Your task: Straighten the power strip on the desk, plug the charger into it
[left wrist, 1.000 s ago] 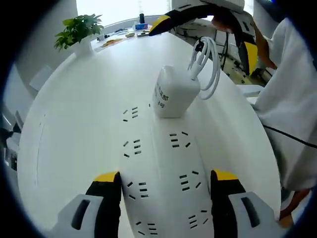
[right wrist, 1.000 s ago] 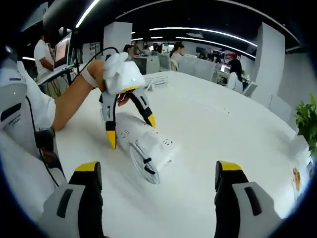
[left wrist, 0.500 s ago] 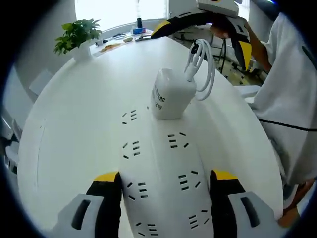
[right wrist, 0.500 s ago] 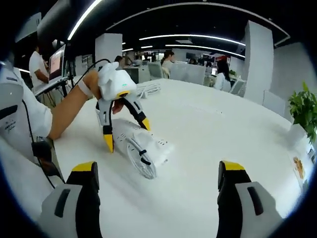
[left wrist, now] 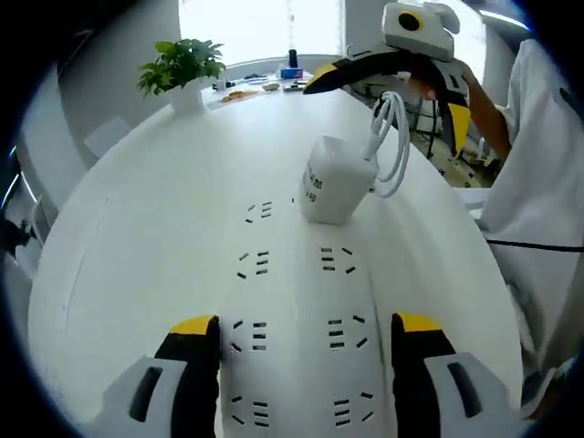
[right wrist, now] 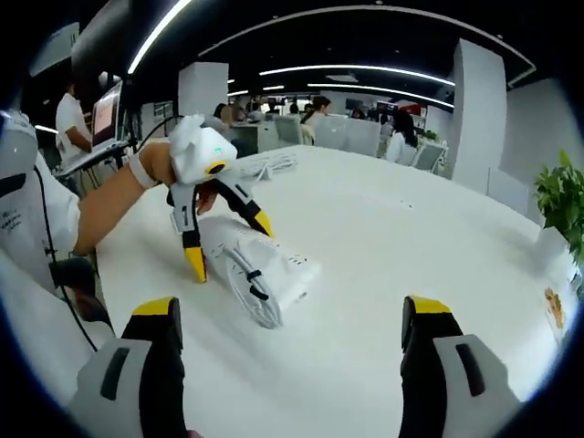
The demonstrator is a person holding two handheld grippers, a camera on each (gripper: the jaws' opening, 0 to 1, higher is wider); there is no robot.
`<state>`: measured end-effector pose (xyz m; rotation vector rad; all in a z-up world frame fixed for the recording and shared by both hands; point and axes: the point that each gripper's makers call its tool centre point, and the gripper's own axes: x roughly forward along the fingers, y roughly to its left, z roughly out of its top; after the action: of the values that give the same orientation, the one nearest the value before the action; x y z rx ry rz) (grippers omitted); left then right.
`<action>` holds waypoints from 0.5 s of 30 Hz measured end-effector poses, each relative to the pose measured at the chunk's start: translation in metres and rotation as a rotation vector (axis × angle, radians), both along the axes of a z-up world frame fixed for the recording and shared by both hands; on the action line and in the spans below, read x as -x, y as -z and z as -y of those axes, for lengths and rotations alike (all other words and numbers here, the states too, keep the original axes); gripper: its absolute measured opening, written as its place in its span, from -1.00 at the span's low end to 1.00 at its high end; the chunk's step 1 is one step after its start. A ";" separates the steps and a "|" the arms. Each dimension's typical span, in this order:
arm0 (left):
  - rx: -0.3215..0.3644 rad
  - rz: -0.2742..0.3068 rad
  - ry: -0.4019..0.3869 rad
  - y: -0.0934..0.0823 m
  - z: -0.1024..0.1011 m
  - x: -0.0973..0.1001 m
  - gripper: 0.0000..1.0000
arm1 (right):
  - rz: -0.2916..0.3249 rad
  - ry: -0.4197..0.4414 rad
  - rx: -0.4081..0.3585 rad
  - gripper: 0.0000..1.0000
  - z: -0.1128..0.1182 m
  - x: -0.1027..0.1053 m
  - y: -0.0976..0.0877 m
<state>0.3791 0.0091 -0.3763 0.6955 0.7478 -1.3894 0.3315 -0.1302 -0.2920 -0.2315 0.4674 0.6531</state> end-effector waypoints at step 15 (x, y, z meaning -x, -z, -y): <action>0.168 -0.020 -0.208 -0.032 -0.001 0.003 0.92 | -0.013 -0.026 -0.028 0.94 -0.001 0.005 0.007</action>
<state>0.3764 0.0103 -0.3444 0.4594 0.6896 -1.2541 0.3267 -0.1287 -0.2992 -0.2069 0.4685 0.6863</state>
